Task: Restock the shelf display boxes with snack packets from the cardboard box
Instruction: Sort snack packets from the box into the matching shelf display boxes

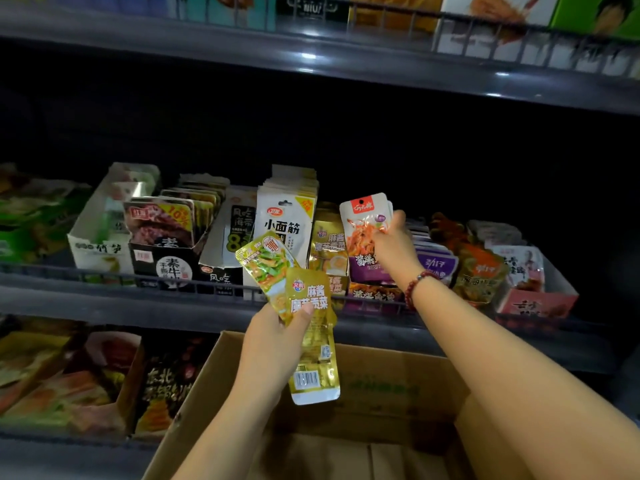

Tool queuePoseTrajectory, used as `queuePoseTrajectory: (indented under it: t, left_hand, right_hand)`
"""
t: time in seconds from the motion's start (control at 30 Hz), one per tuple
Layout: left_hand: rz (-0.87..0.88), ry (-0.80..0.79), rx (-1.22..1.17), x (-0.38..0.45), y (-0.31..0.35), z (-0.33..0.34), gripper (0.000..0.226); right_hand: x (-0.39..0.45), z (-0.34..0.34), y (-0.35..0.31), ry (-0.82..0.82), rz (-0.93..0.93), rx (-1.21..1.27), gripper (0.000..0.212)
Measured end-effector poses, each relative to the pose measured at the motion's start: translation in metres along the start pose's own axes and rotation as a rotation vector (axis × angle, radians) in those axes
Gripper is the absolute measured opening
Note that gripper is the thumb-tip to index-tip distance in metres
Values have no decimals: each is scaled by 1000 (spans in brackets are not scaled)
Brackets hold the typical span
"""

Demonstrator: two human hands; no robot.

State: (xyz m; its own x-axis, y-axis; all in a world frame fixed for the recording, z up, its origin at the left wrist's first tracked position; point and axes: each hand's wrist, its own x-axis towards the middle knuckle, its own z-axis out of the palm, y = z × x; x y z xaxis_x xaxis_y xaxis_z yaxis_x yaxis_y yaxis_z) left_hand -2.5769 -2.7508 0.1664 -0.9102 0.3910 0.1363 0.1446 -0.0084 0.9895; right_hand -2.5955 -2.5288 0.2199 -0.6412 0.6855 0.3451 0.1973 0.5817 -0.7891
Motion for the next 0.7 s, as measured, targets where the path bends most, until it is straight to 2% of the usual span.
queuePoseTrajectory:
  t: [0.1, 0.2, 0.27, 0.37, 0.43, 0.5, 0.6, 0.7]
  left_hand:
    - [-4, -2, -18, 0, -1, 0, 9]
    - [-7, 3, -39, 0, -1, 0, 8]
    - [-8, -1, -51, 0, -1, 1, 8]
    - [-5, -16, -55, -1, 0, 2, 8]
    - [1, -32, -42, -1, 1, 3, 9]
    - [-13, -33, -41, -1, 0, 3, 8]
    - [-26, -28, -43, 0, -1, 3, 12]
    - [-25, -23, -53, 1, -2, 2, 11]
  right_hand:
    - [1, -7, -6, -28, -2, 89, 41]
    - [2, -15, -14, -63, -58, 21, 50]
    - [6, -21, -24, -117, -125, -167, 41]
    - [17, -29, -36, -272, -200, -584, 23]
    - [25, -32, -38, -299, -176, -777, 24]
    - [32, -32, -37, -245, -151, -889, 32]
    - [36, -34, -35, -219, -148, -895, 29]
    - [38, -40, -30, -218, -135, -717, 32]
